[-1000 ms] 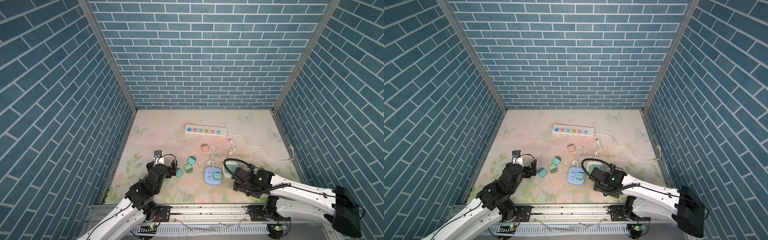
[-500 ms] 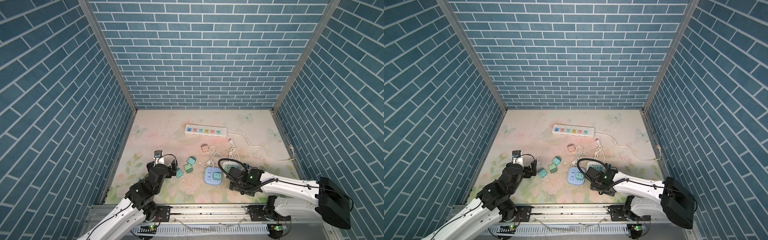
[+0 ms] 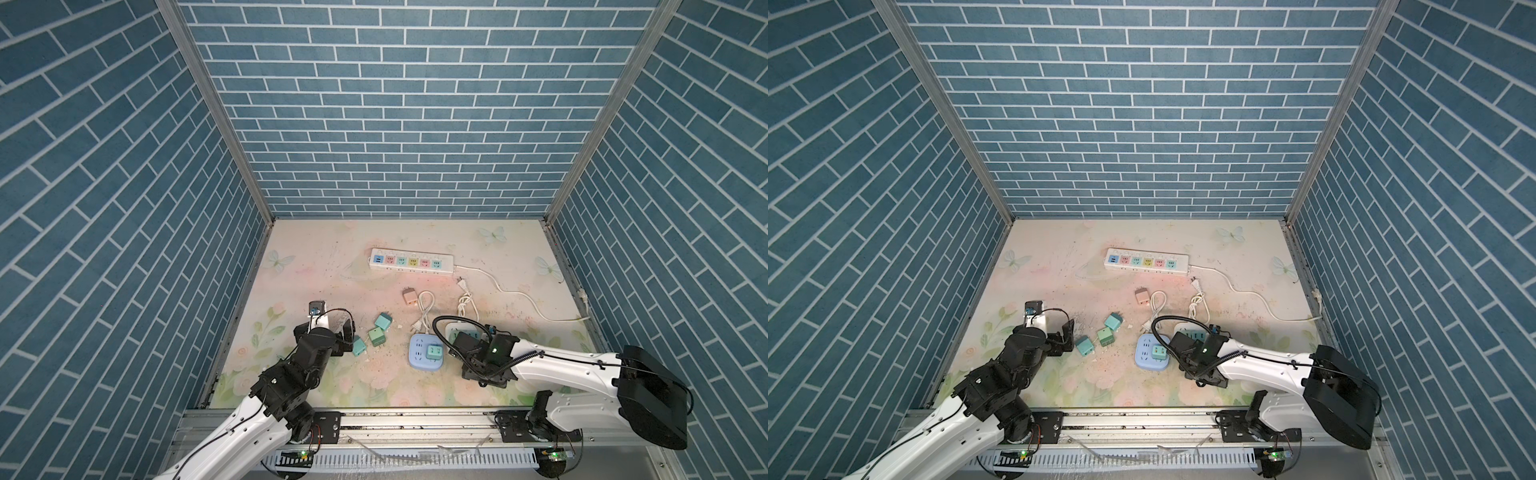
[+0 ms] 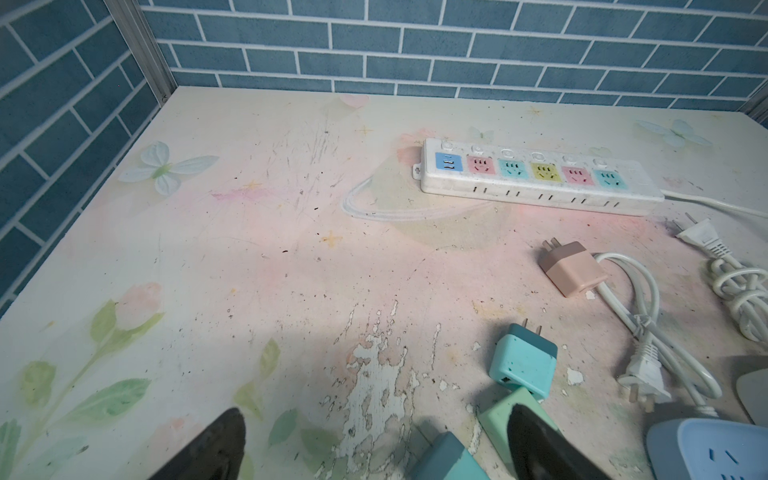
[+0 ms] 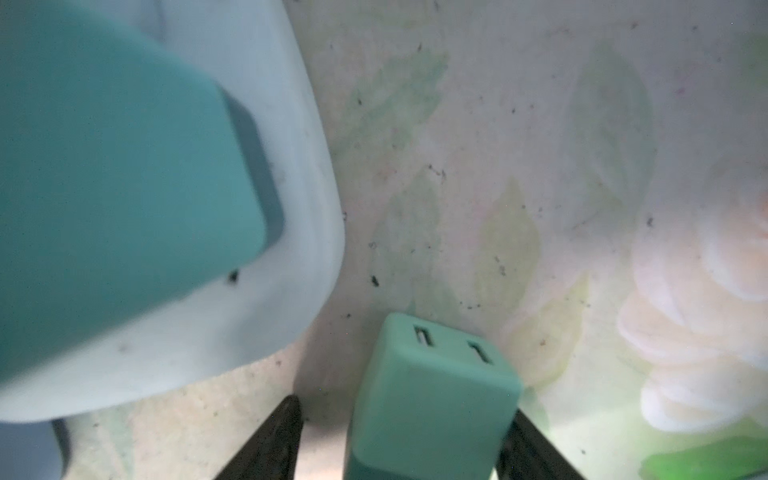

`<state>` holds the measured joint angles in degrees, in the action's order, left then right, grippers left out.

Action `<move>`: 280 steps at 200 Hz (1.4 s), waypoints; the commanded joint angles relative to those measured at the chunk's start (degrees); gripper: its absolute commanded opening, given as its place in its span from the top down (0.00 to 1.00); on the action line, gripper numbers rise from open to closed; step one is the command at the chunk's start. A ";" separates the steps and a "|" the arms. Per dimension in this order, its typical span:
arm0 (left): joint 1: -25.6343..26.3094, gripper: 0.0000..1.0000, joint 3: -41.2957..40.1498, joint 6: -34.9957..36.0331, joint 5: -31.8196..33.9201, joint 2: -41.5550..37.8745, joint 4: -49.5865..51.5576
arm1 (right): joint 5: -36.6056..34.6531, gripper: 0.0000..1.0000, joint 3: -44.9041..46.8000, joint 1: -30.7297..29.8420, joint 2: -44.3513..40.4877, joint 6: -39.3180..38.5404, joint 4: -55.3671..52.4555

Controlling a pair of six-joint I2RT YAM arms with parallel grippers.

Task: Insert plugs into power strip
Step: Pick up the plug from the bottom-right of the table.

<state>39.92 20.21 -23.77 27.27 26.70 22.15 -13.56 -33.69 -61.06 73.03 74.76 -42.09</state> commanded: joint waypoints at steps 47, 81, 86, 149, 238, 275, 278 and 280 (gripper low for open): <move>-0.28 0.01 -0.29 -0.22 -0.05 0.20 0.18 | 0.18 0.42 0.46 0.29 1.89 -0.50 -0.11; -0.27 0.00 -0.27 -0.17 -0.04 0.37 0.17 | 1.63 0.40 1.20 0.17 0.99 -1.11 0.21; -0.33 0.00 -0.26 -0.17 -0.06 0.44 0.17 | 1.82 0.40 1.34 0.15 0.91 -1.19 0.33; -0.28 0.00 -0.20 -0.14 -0.04 0.46 0.08 | 2.66 0.53 3.56 -0.06 0.09 -1.10 1.99; -0.28 0.00 -0.17 -0.21 0.06 0.64 0.17 | 1.44 0.77 2.31 -2.60 -5.57 -2.86 1.92; -0.28 0.00 -0.19 -0.31 0.24 0.80 0.17 | -3.92 0.85 1.36 -4.54 -16.27 -6.48 3.16; -0.33 0.00 -0.17 -0.39 0.24 0.85 0.17 | -4.40 0.86 1.35 -4.53 -17.31 -7.08 3.41; -0.29 0.00 -0.19 -0.35 0.24 0.82 0.17 | -4.68 0.86 1.39 -4.60 -18.06 -7.37 3.59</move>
<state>39.92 20.21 -23.79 27.14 27.38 22.06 -13.26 -31.75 -64.84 61.67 70.87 -38.57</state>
